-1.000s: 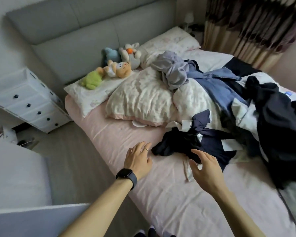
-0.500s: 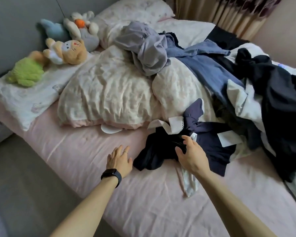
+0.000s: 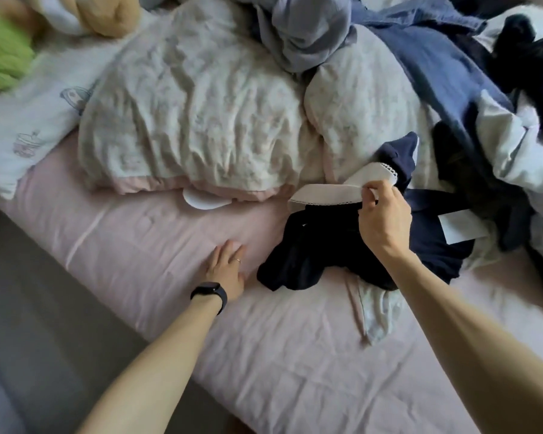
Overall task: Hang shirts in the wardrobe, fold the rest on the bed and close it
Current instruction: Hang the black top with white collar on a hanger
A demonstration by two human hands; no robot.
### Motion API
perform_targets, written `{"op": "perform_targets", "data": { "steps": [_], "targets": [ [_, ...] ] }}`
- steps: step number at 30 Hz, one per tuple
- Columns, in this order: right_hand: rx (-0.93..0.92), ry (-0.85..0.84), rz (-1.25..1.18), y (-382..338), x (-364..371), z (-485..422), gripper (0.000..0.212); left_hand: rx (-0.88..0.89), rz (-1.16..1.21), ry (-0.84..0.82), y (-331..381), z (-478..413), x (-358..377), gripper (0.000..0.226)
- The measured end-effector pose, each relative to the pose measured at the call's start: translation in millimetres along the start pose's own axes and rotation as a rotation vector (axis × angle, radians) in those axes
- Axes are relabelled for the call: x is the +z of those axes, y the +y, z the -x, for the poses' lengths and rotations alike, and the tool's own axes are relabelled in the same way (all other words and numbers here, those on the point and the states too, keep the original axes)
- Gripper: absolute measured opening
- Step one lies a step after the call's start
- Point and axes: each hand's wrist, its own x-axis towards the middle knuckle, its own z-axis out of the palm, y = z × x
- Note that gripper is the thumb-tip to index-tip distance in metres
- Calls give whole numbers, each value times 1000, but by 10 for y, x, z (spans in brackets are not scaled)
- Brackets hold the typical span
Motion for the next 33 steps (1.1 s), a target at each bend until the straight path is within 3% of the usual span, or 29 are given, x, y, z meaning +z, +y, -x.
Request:
{"op": "perform_targets", "data": {
  "steps": [3, 6, 12, 16, 21, 23, 27, 33],
  "targets": [
    [-103, 4, -77, -313, -400, 5, 17, -22, 125, -51, 79, 220, -461, 52],
    [-188, 49, -156, -633, -915, 22, 14, -10, 230, 39, 227, 567, -1041, 42],
    [-395, 38, -344, -1599, -2308, 112, 10, 128, 472, 376, 787, 1690, -2573, 35],
    [-512, -100, -466, -2098, -3012, 449, 5, 260, 507, 676, 1153, 2611, -3488, 31],
    [-671, -85, -544, -2533, -3452, 917, 37, 349, 429, 945, 1290, 3679, -4151, 28],
    [-740, -158, -538, -2709, -3532, 1103, 35, 287, 372, 1030, 1240, 4058, -4251, 27],
    [-969, -380, -385, -2958, -3614, 1490, 34, 216, 333, 1019, 1136, 4554, -4208, 35],
    [-1287, -591, -205, -3249, -3651, 2177, 35, 155, 161, 734, 717, 5167, -3797, 74]
  ]
}}
